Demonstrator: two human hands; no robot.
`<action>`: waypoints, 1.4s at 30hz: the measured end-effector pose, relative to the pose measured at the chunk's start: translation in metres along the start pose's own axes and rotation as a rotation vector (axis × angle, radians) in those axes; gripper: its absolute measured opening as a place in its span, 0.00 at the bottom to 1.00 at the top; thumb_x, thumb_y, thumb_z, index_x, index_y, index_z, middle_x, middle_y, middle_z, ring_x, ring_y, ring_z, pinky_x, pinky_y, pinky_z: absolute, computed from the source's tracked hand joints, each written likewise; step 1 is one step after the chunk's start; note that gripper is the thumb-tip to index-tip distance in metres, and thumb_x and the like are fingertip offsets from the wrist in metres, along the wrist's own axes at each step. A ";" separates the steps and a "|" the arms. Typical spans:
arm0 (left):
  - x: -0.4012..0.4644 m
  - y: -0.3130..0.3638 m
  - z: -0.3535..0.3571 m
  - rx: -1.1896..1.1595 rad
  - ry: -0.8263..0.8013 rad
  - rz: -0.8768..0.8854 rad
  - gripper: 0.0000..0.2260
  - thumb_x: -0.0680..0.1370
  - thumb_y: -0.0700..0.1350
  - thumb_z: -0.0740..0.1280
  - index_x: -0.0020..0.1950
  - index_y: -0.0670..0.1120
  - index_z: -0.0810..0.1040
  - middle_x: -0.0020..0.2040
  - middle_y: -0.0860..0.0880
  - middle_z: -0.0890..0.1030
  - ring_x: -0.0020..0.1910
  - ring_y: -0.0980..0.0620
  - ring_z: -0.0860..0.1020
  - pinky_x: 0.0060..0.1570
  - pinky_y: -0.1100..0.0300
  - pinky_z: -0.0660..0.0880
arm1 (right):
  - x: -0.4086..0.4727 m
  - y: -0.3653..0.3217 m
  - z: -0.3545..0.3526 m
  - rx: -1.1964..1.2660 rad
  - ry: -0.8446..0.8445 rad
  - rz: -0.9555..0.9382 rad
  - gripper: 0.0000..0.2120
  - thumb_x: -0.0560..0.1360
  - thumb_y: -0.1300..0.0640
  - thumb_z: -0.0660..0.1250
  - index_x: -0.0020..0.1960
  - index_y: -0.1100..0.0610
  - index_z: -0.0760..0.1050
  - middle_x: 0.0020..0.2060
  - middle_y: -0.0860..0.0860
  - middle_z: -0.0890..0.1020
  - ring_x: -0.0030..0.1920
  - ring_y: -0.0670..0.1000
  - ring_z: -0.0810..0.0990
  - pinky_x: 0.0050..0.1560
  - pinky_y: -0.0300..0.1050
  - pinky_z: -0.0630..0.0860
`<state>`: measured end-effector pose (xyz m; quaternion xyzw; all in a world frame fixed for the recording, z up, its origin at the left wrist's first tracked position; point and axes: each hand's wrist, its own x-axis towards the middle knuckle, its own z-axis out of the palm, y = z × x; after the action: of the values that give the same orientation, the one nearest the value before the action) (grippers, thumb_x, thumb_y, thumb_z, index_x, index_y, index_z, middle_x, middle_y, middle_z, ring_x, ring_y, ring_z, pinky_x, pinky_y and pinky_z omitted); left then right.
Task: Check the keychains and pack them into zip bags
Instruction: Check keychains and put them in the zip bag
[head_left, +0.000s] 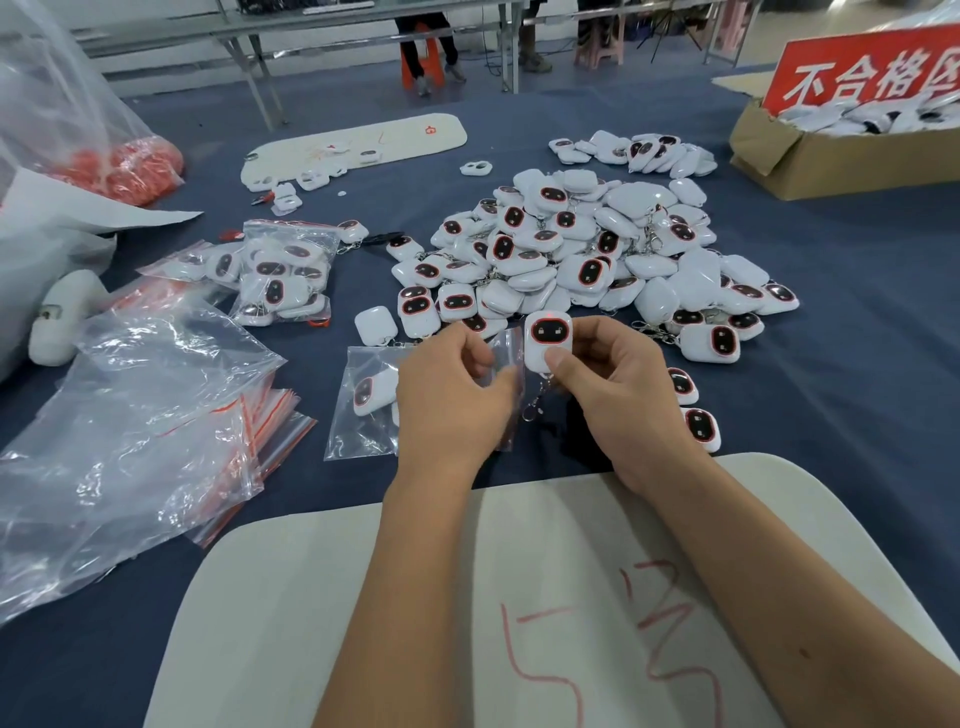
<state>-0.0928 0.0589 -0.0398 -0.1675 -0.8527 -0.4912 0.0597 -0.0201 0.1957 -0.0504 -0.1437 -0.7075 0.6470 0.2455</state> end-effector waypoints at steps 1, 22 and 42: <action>-0.001 0.001 0.001 0.030 -0.020 0.011 0.11 0.70 0.48 0.77 0.39 0.49 0.76 0.35 0.53 0.79 0.35 0.53 0.76 0.38 0.58 0.75 | 0.000 0.000 0.000 0.008 0.002 0.002 0.05 0.80 0.62 0.72 0.53 0.54 0.83 0.43 0.47 0.87 0.41 0.42 0.83 0.46 0.36 0.79; 0.002 0.002 -0.008 -0.079 -0.111 -0.111 0.09 0.74 0.38 0.69 0.36 0.47 0.84 0.30 0.51 0.84 0.33 0.48 0.85 0.42 0.49 0.84 | -0.004 -0.010 0.005 0.429 -0.087 -0.021 0.07 0.81 0.61 0.69 0.57 0.62 0.76 0.46 0.56 0.85 0.47 0.54 0.87 0.51 0.44 0.82; -0.005 0.018 -0.014 -0.210 0.152 0.211 0.10 0.74 0.38 0.73 0.34 0.46 0.77 0.32 0.55 0.80 0.28 0.59 0.75 0.32 0.70 0.70 | -0.013 -0.011 0.015 -0.246 -0.180 -0.104 0.07 0.80 0.63 0.72 0.53 0.58 0.75 0.33 0.50 0.85 0.33 0.48 0.82 0.39 0.38 0.75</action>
<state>-0.0833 0.0543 -0.0195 -0.2235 -0.7674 -0.5799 0.1576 -0.0162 0.1752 -0.0422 -0.0774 -0.8070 0.5520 0.1950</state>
